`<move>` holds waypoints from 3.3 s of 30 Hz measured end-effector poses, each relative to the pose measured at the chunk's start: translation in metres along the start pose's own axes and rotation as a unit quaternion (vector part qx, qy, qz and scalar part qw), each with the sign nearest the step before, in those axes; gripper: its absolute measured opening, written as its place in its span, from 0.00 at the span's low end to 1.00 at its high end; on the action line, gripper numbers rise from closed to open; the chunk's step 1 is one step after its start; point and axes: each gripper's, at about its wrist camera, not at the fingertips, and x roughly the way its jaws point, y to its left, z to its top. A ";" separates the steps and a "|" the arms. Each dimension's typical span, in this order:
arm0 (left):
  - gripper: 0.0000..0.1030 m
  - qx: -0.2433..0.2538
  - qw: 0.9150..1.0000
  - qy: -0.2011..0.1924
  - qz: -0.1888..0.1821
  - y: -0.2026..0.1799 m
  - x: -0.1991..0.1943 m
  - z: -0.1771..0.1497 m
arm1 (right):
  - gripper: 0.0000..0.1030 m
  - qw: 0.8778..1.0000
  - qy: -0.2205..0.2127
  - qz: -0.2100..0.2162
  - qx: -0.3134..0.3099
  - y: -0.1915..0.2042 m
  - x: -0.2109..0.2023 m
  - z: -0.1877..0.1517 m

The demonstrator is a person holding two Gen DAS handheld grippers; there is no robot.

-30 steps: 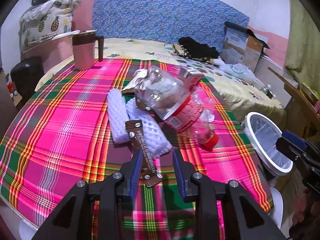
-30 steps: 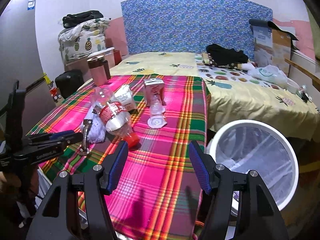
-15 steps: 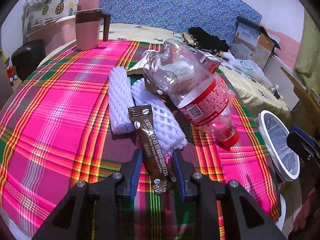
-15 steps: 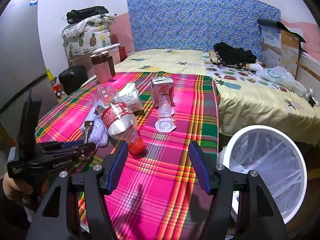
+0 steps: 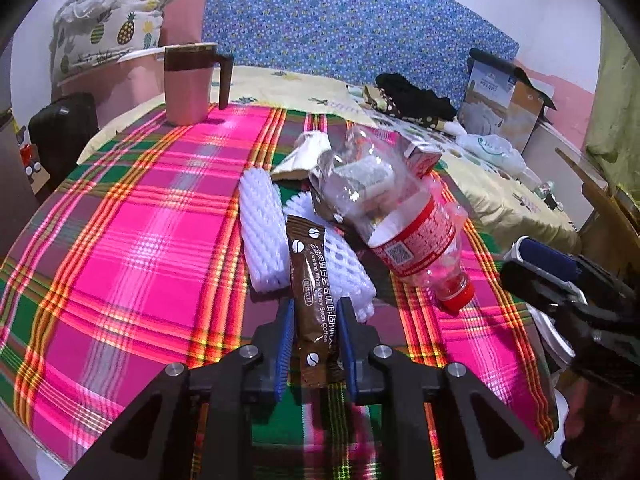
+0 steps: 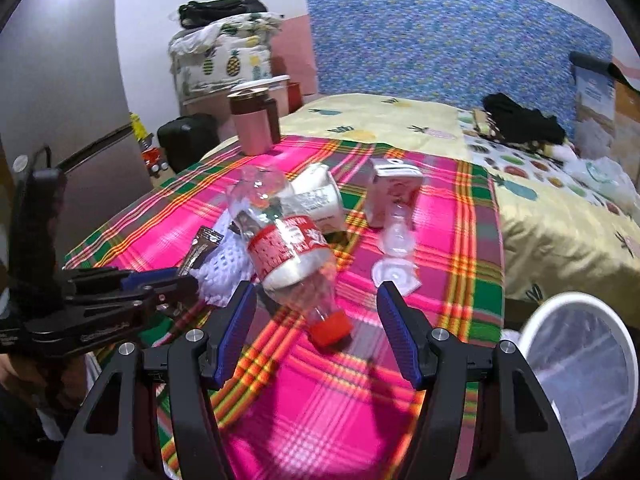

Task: Collect trash
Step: 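Grasp the clear red-label plastic bottle with the right tool while the left tool holds the wrapper, then lift and carry the wrapper and bottle with both tools over the white bin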

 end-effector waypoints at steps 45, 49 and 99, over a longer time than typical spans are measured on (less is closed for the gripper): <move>0.19 -0.015 1.000 0.027 0.002 0.025 0.005 -0.016 | 0.67 0.995 0.081 0.050 -0.042 0.001 0.056 0.019; 0.19 -0.014 1.000 0.019 0.002 0.025 -0.001 -0.015 | 0.66 0.997 0.065 0.044 -0.025 0.000 0.041 0.015; 0.19 0.119 0.988 0.012 -0.099 -0.117 -0.012 -0.014 | 0.66 0.987 0.000 -0.075 0.145 -0.070 -0.066 -0.052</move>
